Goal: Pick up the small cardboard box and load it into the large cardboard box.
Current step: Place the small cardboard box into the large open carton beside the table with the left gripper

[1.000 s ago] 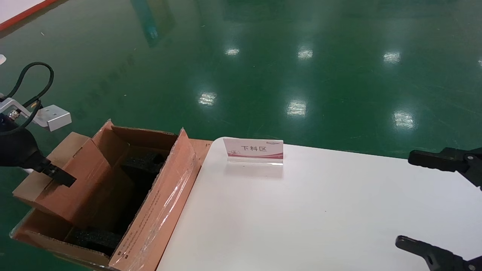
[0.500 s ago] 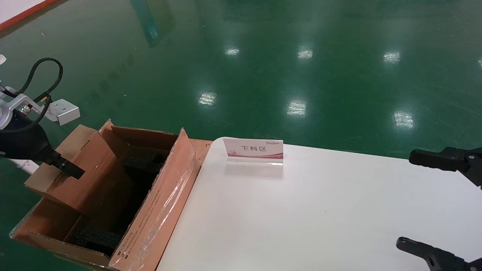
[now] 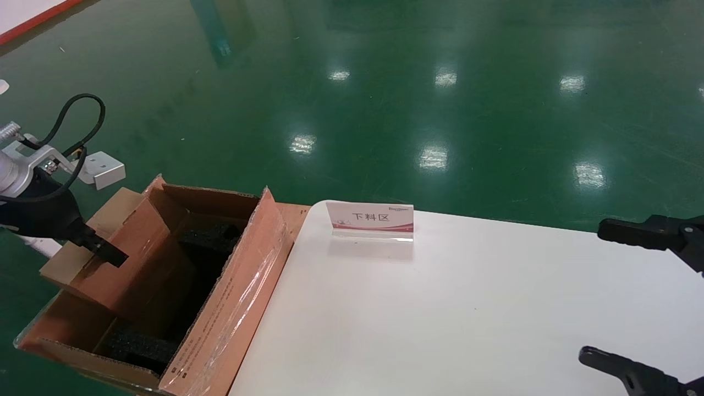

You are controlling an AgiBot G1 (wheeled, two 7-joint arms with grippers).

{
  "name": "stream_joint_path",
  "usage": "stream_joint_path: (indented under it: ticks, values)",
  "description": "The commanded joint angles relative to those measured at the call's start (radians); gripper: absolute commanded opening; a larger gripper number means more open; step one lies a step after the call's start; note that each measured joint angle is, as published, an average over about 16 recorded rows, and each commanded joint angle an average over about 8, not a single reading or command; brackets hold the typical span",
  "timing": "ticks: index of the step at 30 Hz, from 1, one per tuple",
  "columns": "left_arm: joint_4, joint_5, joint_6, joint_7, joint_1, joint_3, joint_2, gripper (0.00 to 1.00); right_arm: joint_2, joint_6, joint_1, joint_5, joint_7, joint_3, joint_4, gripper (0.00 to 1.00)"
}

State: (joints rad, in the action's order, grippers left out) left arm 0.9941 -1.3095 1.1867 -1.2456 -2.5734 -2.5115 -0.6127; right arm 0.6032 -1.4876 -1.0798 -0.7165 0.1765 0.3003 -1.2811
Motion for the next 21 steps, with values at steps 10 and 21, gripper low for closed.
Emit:
stream_joint_path:
  ticks: [10, 21]
  values:
    - [-0.009, -0.012, -0.017, -0.012, 0.027, -0.010, 0.000, 0.00, 0.000, 0.000, 0.000, 0.000, 0.000, 0.001, 0.000, 1.00]
    - [-0.067, -0.006, -0.058, -0.009, 0.085, -0.007, -0.016, 0.00, 0.000, 0.000, 0.000, 0.001, -0.001, 0.001, 0.000, 1.00]
